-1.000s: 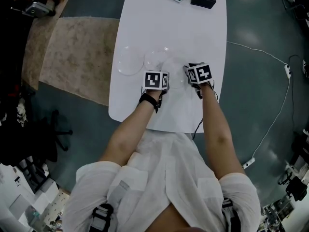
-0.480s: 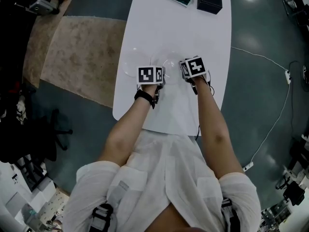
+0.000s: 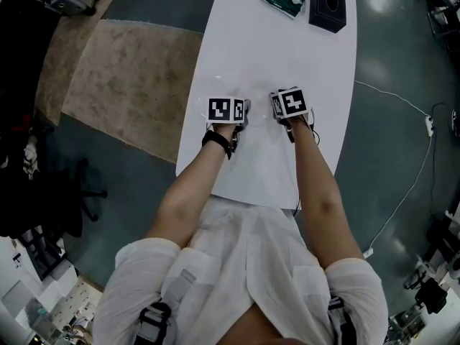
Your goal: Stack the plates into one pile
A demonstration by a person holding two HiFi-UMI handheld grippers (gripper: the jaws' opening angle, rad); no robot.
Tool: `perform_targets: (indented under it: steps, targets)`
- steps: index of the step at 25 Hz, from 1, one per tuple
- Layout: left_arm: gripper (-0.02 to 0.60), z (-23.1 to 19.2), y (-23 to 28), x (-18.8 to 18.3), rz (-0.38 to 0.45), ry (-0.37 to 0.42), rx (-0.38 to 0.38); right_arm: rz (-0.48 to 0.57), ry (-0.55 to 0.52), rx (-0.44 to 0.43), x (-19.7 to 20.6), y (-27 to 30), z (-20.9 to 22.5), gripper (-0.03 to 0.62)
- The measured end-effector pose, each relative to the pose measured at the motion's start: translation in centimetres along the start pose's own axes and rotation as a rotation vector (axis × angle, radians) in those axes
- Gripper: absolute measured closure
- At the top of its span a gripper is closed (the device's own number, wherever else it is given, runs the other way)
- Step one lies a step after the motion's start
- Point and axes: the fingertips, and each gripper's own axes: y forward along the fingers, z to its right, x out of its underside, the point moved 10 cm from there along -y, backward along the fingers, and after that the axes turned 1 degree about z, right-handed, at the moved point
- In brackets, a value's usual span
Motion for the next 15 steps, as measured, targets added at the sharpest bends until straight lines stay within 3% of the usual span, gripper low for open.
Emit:
perform_targets:
  steps: [4,12,15]
  targets:
    - [0.394,-0.6,-0.4,0.1,-0.003,0.024,0.004,0.011,0.002,0.025,0.1,-0.1,0.0,0.427]
    - [0.391,-0.8,-1.2,0.0,0.002,0.134,0.008,0.057,-0.01,0.048,0.9,-1.0,-1.1,0.425]
    - [0.391,-0.5,-1.0,-0.1,0.0,0.14,0.02,0.066,-0.002,0.052,1.3,-1.2,-1.1,0.424]
